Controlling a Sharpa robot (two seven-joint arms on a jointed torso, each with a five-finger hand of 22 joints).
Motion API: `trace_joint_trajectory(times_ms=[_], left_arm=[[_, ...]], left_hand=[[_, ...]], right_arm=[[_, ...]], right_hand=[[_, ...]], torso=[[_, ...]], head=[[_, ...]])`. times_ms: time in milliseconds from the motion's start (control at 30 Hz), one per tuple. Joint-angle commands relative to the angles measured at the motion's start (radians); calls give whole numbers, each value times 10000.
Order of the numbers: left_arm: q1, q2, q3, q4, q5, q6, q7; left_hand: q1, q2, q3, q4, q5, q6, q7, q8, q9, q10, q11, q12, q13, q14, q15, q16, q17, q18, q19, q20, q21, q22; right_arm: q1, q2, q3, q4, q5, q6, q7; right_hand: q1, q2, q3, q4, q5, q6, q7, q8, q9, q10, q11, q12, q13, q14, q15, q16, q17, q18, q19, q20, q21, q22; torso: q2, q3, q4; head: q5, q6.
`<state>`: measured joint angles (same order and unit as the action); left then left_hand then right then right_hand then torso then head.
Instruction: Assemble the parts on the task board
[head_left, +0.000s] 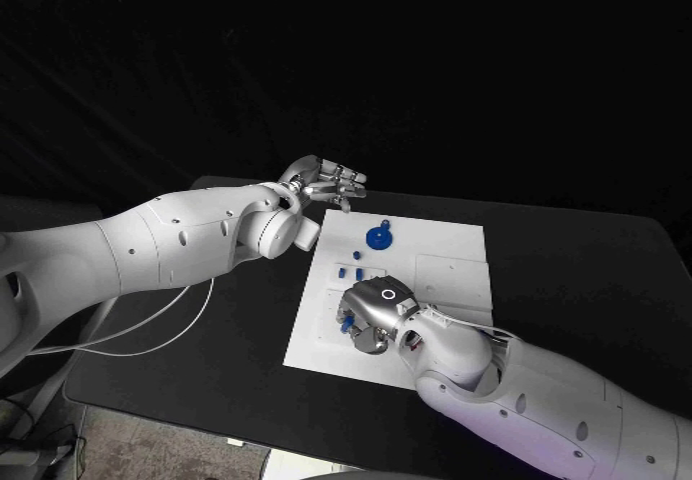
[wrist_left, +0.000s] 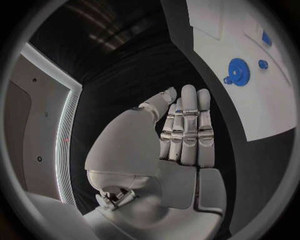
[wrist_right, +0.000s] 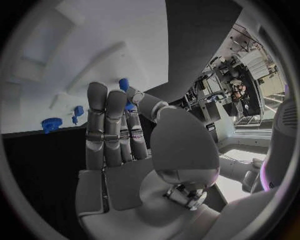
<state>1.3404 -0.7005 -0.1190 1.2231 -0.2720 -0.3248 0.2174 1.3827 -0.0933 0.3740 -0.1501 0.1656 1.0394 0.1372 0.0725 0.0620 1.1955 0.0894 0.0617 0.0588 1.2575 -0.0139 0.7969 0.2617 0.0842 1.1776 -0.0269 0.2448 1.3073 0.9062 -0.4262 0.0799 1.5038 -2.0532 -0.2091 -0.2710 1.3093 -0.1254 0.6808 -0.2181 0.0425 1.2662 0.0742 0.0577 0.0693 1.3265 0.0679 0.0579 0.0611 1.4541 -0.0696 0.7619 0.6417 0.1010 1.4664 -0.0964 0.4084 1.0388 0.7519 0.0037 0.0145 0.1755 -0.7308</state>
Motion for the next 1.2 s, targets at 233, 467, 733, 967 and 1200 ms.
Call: trace_joint_trajectory(times_ms=[233, 467, 733, 967, 1200], left_arm=[[6, 3, 5, 16, 59, 116, 91], [6, 2, 5, 13, 59, 113, 92], [6, 5, 4, 14, 59, 110, 93], [6, -6, 4, 14, 59, 107, 89], [7, -7, 4, 18, 59, 102, 90]], left_hand=[[-46, 74, -61, -7, -3, 85, 6, -45, 8, -95, -4, -38, -2, 24, 45, -35, 13, 207, 65, -18, -65, 213], [-46, 74, -61, -7, -3, 85, 6, -45, 8, -95, -4, -38, -2, 24, 45, -35, 13, 207, 65, -18, -65, 213], [-46, 74, -61, -7, -3, 85, 6, -45, 8, -95, -4, -38, -2, 24, 45, -35, 13, 207, 65, -18, -65, 213], [-46, 74, -61, -7, -3, 85, 6, -45, 8, -95, -4, -38, -2, 24, 45, -35, 13, 207, 65, -18, -65, 213], [-46, 74, -61, -7, -3, 85, 6, -45, 8, -95, -4, -38, -2, 24, 45, -35, 13, 207, 65, -18, -65, 213]], right_arm=[[-6, -1, -3, -92, -257, 536, -64], [-6, 36, -11, -161, -243, 653, -45], [-6, 98, -54, -214, -237, 695, -28], [-6, 71, -73, -157, -235, 718, -47], [-6, 113, -83, -190, -375, 769, -123]], right_hand=[[-27, 90, 58, -27, 58, 70, 8, 65, 17, 757, -524, 25, 38, 28, -63, 11, -11, 170, 307, -49, -65, 47], [-41, 100, 49, -52, 58, 66, 9, 63, 16, 756, -525, 25, 38, 19, -62, 2, -19, 168, 303, -47, -93, 88], [-41, 100, 49, -52, 58, 66, 9, 63, 16, 756, -525, 25, 38, 19, -62, 2, -19, 168, 303, -47, -93, 88], [-56, 117, 31, -76, 58, 73, 8, 67, 17, 758, -526, 26, 38, 23, -65, -1, -24, 167, 308, -48, -118, 119], [-56, 117, 31, -76, 58, 73, 8, 67, 17, 758, -526, 26, 38, 23, -65, -1, -24, 167, 308, -48, -118, 119]], torso=[[0, -10, 4], [-2, -11, 1], [0, -15, 13], [-4, -19, 11], [-3, -16, -2]], head=[[-14, -17], [-18, -32], [-15, -54], [-1, -70], [6, -83]])
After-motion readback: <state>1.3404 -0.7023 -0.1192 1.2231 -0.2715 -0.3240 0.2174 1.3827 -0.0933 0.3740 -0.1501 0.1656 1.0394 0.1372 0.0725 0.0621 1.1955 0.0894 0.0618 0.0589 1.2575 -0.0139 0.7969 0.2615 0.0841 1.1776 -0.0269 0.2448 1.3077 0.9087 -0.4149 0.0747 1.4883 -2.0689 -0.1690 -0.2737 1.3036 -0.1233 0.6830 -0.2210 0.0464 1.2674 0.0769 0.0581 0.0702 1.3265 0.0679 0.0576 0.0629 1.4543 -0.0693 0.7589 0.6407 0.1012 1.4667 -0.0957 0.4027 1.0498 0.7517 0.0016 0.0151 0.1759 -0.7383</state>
